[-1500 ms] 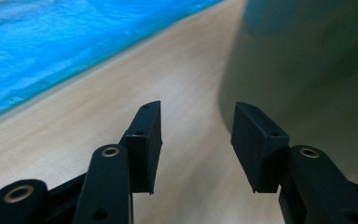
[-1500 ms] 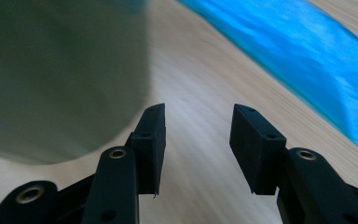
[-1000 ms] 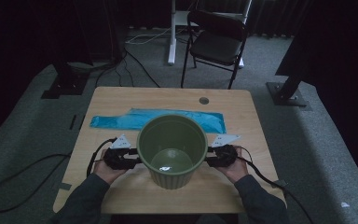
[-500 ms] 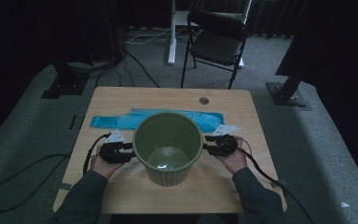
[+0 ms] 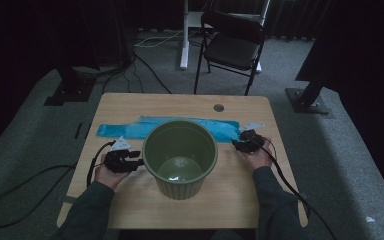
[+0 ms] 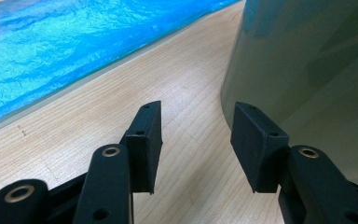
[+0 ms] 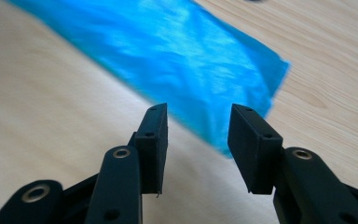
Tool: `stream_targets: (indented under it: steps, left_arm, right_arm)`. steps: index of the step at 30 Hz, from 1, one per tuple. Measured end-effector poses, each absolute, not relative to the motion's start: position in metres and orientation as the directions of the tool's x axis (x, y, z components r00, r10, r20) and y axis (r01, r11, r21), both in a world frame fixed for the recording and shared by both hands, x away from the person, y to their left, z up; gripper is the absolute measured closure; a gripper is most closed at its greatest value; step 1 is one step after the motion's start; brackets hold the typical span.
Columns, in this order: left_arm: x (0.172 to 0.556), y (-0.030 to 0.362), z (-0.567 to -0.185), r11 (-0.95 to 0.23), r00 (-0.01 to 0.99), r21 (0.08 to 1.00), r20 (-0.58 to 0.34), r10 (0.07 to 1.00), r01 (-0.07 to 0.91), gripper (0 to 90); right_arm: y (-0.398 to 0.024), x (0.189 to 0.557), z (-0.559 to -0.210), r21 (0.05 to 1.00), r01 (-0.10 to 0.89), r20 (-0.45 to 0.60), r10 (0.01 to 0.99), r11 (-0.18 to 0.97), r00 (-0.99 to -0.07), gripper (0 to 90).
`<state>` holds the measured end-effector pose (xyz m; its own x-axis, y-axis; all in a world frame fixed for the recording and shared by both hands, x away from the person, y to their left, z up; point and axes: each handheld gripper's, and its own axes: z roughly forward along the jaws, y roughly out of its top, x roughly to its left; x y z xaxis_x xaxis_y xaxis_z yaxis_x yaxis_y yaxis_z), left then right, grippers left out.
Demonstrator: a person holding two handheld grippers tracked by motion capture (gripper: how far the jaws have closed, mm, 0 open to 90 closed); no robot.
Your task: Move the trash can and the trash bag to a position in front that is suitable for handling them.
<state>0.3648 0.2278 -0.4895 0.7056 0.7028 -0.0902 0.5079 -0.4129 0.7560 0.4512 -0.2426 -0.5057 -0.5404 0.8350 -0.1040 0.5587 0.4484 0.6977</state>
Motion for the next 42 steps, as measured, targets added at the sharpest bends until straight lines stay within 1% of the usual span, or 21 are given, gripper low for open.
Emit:
stream_targets:
  steps: [7,9,13,14,15,16,17,18,21,24,27,28,29,31,33,34,37,38,40,42]
  left_arm:
    - [0.365,0.227,-0.490,-0.422,0.713,0.752,-0.089,0.696,0.506,52.8]
    - [0.365,0.226,-0.491,-0.431,0.717,0.750,-0.084,0.692,0.503,52.8]
    - [0.365,0.224,-0.491,-0.439,0.721,0.746,-0.080,0.688,0.502,52.8]
    - [0.365,0.224,-0.492,-0.440,0.722,0.745,-0.079,0.687,0.501,52.8]
    - [0.365,0.224,-0.492,-0.442,0.723,0.745,-0.078,0.686,0.500,52.8]
    - [0.365,0.224,-0.492,-0.442,0.723,0.745,-0.078,0.686,0.500,52.8]
    - [0.365,0.224,-0.492,-0.442,0.723,0.745,-0.078,0.686,0.499,52.8]
    - [0.365,0.224,-0.492,-0.443,0.724,0.745,-0.076,0.686,0.498,52.8]
    - [0.364,0.224,-0.491,-0.440,0.722,0.748,-0.076,0.688,0.497,52.8]
    - [0.364,0.224,-0.491,-0.441,0.722,0.748,-0.075,0.687,0.497,52.8]
    - [0.364,0.223,-0.491,-0.445,0.724,0.745,-0.074,0.686,0.497,52.8]
    - [0.364,0.223,-0.491,-0.446,0.725,0.745,-0.072,0.685,0.496,52.8]
    - [0.364,0.222,-0.491,-0.446,0.724,0.745,-0.071,0.686,0.496,52.8]
    - [0.365,0.222,-0.491,-0.446,0.723,0.744,-0.072,0.687,0.497,52.8]
    - [0.365,0.223,-0.491,-0.447,0.724,0.745,-0.071,0.686,0.496,52.8]
    - [0.365,0.223,-0.491,-0.447,0.725,0.745,-0.070,0.685,0.494,52.8]
    - [0.364,0.223,-0.490,-0.447,0.725,0.748,-0.066,0.686,0.491,52.8]
    - [0.364,0.223,-0.490,-0.447,0.725,0.748,-0.066,0.686,0.491,52.8]
    - [0.363,0.223,-0.490,-0.443,0.724,0.751,-0.067,0.687,0.489,52.8]
    - [0.363,0.224,-0.490,-0.442,0.722,0.751,-0.068,0.688,0.491,52.8]
  right_arm:
    - [-0.253,0.481,-0.520,0.668,0.637,-0.065,0.884,0.384,-0.464,58.5]
    - [-0.254,0.486,-0.525,0.657,0.657,-0.044,0.890,0.368,-0.455,58.5]
    - [-0.252,0.490,-0.532,0.650,0.671,-0.035,0.896,0.357,-0.443,57.4]
    - [-0.252,0.491,-0.533,0.653,0.672,-0.029,0.898,0.350,-0.439,58.3]
    - [-0.252,0.491,-0.532,0.651,0.673,-0.024,0.896,0.351,-0.444,61.5]
    - [-0.252,0.491,-0.532,0.650,0.672,-0.020,0.892,0.355,-0.452,66.6]
    - [-0.252,0.490,-0.532,0.649,0.670,-0.012,0.885,0.362,-0.466,73.5]
    - [-0.251,0.490,-0.532,0.647,0.666,-0.009,0.877,0.371,-0.481,77.2]
    - [-0.250,0.487,-0.531,0.643,0.664,-0.001,0.868,0.381,-0.497,85.1]
    - [-0.250,0.483,-0.531,0.640,0.660,0.004,0.857,0.393,-0.515,89.2]
    - [-0.252,0.481,-0.531,0.643,0.659,0.000,0.861,0.390,-0.509,87.9]
    - [-0.255,0.481,-0.531,0.666,0.654,0.012,0.871,0.360,-0.491,73.8]
    - [-0.256,0.482,-0.530,0.676,0.655,0.023,0.878,0.339,-0.479,66.8]
    - [-0.257,0.486,-0.531,0.672,0.666,0.023,0.890,0.323,-0.455,61.4]
    - [-0.257,0.490,-0.533,0.654,0.686,0.029,0.896,0.318,-0.443,59.9]
    - [-0.258,0.490,-0.533,0.658,0.685,0.035,0.896,0.313,-0.443,62.3]
    - [-0.259,0.490,-0.532,0.649,0.696,0.043,0.899,0.308,-0.437,81.9]
    - [-0.259,0.490,-0.532,0.649,0.696,0.043,0.899,0.308,-0.437,81.9]
    - [-0.260,0.487,-0.531,0.638,0.698,0.045,0.890,0.323,-0.453,89.7]
    - [-0.260,0.482,-0.531,0.633,0.697,0.047,0.882,0.338,-0.470,89.9]
